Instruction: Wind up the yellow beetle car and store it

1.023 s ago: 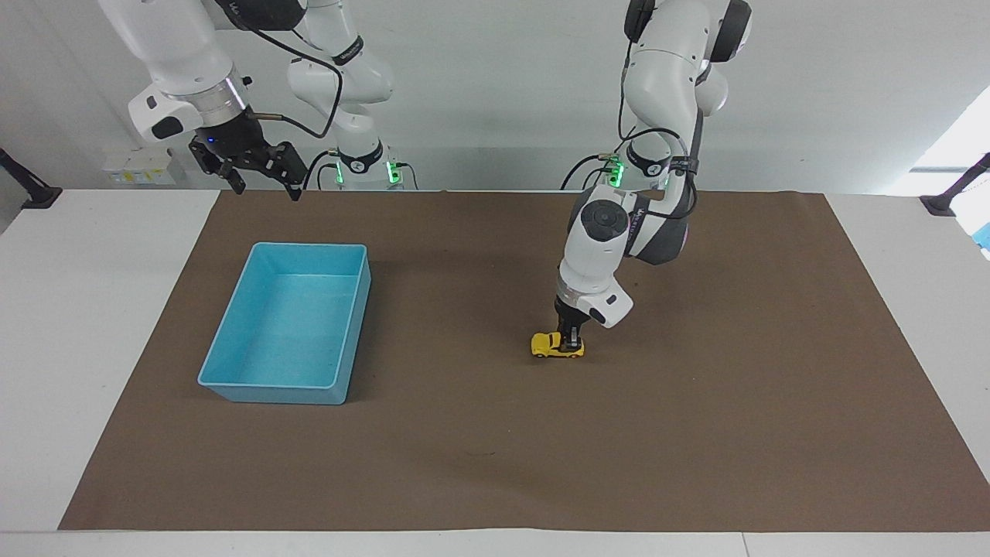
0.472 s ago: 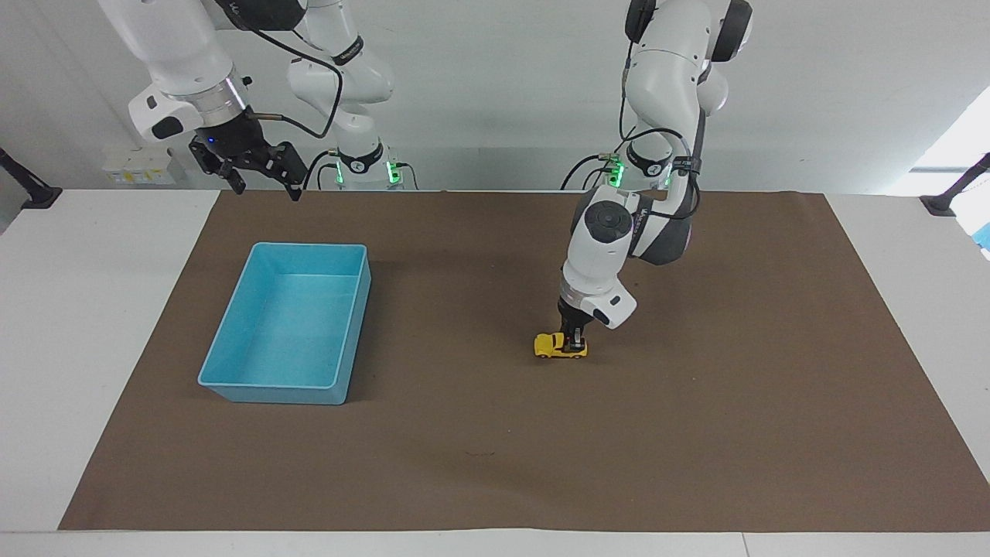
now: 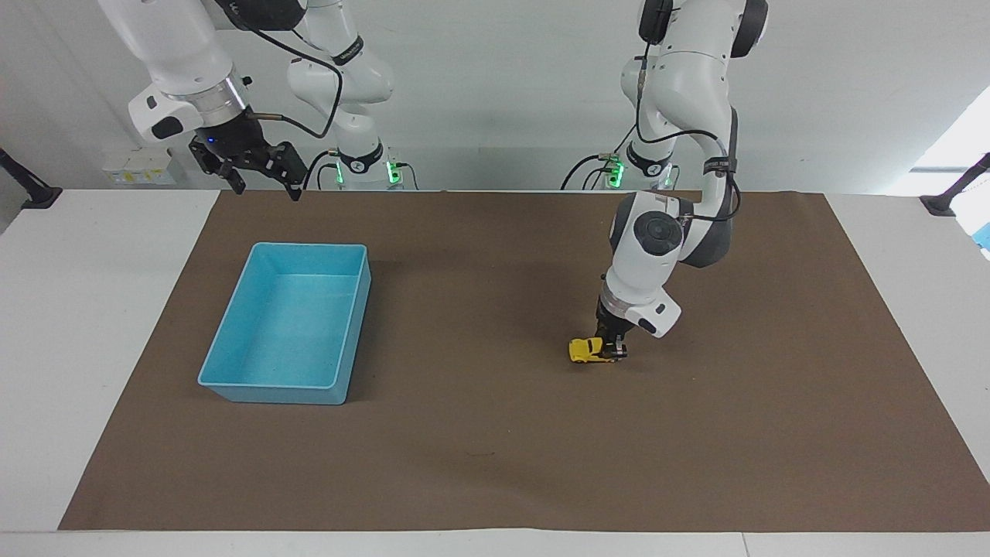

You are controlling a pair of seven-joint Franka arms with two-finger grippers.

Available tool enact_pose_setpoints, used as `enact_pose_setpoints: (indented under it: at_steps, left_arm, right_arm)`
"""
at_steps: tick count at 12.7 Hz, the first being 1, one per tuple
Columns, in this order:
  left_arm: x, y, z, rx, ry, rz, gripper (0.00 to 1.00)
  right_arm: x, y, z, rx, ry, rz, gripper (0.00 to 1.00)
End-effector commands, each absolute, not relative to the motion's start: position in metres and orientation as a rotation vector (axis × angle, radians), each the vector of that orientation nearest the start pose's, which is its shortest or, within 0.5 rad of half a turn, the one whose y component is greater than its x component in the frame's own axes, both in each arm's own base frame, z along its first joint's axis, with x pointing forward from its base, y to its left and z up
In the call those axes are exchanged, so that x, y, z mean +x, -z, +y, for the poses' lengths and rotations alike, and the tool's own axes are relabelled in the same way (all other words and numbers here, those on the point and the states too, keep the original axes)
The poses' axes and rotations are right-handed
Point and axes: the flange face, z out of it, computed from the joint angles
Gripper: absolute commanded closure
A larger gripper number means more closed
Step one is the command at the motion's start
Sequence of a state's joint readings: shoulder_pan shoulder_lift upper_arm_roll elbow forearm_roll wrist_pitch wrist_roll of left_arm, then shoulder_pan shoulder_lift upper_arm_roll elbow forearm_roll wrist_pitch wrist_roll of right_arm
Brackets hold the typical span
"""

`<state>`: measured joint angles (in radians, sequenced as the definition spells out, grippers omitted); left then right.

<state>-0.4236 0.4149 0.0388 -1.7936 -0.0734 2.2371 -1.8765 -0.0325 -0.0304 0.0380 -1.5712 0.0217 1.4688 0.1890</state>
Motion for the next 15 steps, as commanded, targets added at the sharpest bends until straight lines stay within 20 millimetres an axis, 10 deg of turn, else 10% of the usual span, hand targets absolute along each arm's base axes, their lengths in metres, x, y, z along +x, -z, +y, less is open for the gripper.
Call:
enact_pose_setpoints:
  at_steps: [1,5,6,7,15]
  left_arm:
    - [0.614,-0.295,-0.208,-2.260,-0.040,-2.228,0.98]
    - [0.617,-0.297,-0.205,-2.255,-0.039,-2.235,0.79]
    - [0.618,-0.301,-0.204,-2.259,-0.037,-2.235,0.25]
    - [0.619,-0.317,-0.202,-2.265,-0.025,-2.248,0.00]
    - [0.630,-0.394,-0.186,-2.310,0.015,-2.270,0.00]
  right_arm:
    - [0.531,-0.635,0.003,-3.086,-0.110,0.270,0.00]
    - [0.532,-0.635,0.003,-3.086,-0.108,0.270,0.00]
    - [0.532,-0.635,0.004,-3.086,-0.108,0.268,0.00]
    - [0.532,-0.635,0.003,-3.086,-0.108,0.270,0.00]
    - [0.531,-0.635,0.003,-3.086,-0.110,0.273,0.00]
